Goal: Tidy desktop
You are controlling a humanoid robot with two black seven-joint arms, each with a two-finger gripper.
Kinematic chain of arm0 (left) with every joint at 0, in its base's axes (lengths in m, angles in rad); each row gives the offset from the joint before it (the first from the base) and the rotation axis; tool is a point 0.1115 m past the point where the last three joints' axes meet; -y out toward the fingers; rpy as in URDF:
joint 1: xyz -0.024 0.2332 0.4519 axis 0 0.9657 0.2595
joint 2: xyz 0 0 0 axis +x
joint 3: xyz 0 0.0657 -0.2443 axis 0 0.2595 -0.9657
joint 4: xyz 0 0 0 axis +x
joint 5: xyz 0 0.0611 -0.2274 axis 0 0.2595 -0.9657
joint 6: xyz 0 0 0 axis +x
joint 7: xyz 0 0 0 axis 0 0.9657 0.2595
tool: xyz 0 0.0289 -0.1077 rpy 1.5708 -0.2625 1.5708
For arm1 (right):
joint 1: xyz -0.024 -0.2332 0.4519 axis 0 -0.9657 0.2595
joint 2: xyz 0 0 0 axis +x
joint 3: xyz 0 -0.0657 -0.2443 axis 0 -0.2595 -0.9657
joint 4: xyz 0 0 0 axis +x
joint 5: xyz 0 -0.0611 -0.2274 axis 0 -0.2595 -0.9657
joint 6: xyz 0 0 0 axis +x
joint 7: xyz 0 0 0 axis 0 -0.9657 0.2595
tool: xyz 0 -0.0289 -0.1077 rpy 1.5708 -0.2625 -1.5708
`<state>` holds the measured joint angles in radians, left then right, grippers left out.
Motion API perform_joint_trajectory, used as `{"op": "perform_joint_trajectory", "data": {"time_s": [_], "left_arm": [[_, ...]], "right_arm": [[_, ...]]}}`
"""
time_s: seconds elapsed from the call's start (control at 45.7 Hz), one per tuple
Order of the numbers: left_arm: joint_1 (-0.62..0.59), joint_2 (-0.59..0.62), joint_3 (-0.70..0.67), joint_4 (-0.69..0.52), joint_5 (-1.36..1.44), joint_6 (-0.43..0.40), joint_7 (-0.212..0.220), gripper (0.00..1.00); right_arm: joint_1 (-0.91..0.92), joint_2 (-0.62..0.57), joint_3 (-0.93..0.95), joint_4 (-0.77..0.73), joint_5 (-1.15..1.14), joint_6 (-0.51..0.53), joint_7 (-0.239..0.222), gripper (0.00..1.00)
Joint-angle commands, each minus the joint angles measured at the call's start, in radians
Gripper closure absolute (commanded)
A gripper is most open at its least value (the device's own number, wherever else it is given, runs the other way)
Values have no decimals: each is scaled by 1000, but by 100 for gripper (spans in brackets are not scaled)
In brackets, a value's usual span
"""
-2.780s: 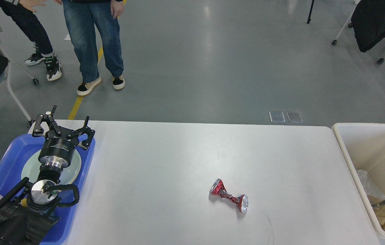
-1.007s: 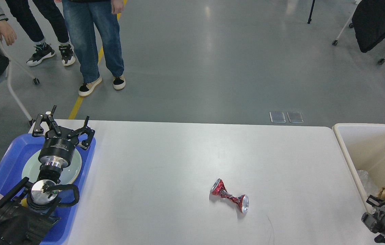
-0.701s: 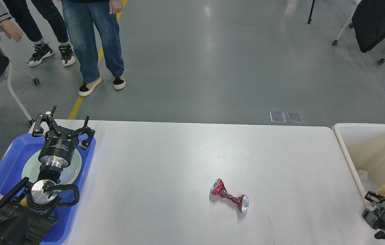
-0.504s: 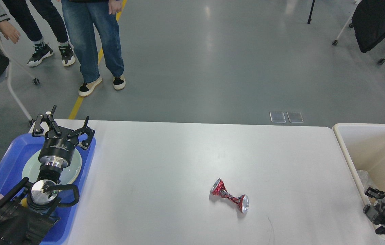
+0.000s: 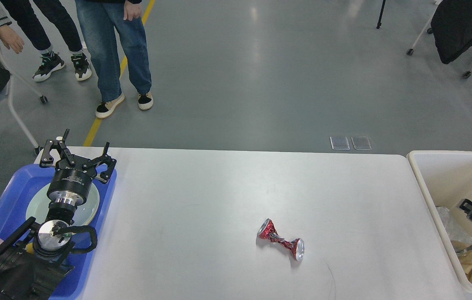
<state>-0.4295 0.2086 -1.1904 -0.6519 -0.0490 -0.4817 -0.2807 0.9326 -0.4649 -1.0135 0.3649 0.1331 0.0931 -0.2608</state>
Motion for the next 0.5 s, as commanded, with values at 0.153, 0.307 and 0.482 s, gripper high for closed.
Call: {"op": "perform_joint_trajectory", "data": {"time_s": [0.153, 0.307, 0.482], "left_arm": [[0, 0, 0, 0, 0, 0, 0, 4], [0, 0, 0, 0, 0, 0, 0, 4], [0, 0, 0, 0, 0, 0, 0, 4]], "right_arm": [[291, -87, -28, 185, -30, 226, -3, 0], [506, -118, -98, 428, -135, 273, -12, 0], [706, -95, -155, 638, -159, 327, -17, 0]]}}
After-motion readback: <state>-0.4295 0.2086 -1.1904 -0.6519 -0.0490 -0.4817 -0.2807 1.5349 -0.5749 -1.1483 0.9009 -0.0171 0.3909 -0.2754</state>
